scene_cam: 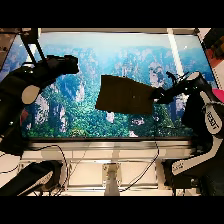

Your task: Fold the clothes and pants, and hang the long-sleeved shirts on hangers.

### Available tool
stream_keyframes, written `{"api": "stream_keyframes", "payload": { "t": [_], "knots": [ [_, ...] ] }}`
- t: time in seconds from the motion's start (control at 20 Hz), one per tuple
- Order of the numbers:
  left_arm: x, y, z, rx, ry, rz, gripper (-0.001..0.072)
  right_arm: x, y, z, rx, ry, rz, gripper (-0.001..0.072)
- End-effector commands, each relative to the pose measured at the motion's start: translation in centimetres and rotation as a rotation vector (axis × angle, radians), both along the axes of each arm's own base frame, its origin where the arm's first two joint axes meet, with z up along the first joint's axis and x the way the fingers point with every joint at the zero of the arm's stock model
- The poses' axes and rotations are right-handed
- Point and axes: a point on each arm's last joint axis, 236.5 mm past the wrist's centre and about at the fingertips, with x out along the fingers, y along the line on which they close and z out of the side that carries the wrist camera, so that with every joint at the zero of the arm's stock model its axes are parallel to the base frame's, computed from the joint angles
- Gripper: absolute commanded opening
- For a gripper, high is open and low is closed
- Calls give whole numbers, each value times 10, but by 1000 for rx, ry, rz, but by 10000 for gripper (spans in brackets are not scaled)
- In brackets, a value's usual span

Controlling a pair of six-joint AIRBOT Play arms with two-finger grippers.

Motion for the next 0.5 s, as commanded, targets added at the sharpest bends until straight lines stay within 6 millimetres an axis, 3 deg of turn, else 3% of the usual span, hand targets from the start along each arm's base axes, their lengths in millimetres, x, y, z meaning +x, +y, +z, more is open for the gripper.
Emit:
{"api": "stream_keyframes", "payload": {
  "t": [0.0,0.3,0.45],
  "knots": [
    [-5,2,-5,9,28,3,462,2,7,-11,46,14,10,684],
    [-10,-10,-5,6,29,-27,462,-3,14,-36,77,78,9,682],
    [-11,-13,-5,6,29,-35,463,-4,35,-39,125,96,22,674]
  ]
}}
